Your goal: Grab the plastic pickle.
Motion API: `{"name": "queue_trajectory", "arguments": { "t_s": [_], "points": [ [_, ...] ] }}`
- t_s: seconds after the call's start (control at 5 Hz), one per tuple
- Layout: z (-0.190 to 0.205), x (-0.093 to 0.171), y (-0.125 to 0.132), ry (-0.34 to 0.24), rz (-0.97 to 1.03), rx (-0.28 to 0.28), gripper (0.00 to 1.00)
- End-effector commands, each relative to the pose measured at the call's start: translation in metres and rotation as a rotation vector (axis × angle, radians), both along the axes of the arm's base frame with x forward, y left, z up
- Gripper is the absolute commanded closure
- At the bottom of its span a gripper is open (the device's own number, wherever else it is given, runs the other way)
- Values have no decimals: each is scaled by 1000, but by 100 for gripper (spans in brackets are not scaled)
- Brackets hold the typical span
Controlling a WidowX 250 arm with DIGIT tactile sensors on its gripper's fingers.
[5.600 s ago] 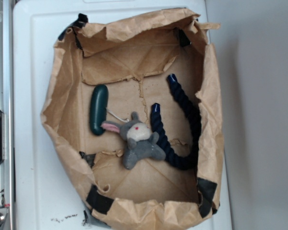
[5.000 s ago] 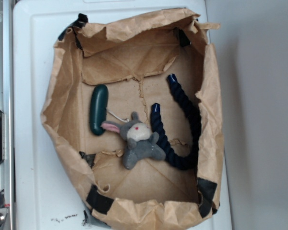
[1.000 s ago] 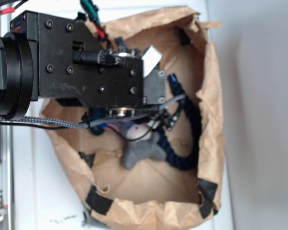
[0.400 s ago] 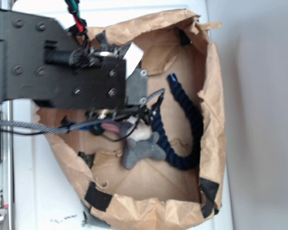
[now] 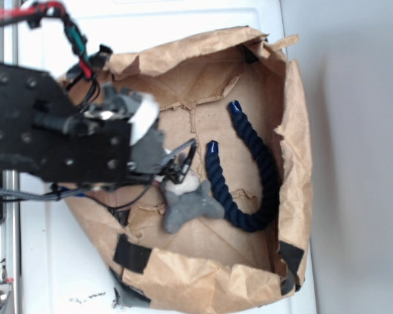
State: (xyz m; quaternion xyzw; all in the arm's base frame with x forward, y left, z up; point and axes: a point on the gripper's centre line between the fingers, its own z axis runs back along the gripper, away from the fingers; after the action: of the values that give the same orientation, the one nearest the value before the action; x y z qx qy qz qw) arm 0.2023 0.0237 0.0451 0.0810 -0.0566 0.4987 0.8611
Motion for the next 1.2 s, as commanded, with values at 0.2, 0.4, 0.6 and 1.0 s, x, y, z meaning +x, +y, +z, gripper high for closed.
{"name": "queue_trajectory", "arguments": {
  "t_s": [0.2, 0.4, 0.6, 1.0],
  "points": [
    [-9, 7, 2, -58, 51, -40, 0],
    [-8, 15, -7, -54, 36, -42, 50],
    [-8, 24, -9, -37, 73, -52, 100],
    [-7, 23, -9, -48, 93, -62, 100]
  ]
}}
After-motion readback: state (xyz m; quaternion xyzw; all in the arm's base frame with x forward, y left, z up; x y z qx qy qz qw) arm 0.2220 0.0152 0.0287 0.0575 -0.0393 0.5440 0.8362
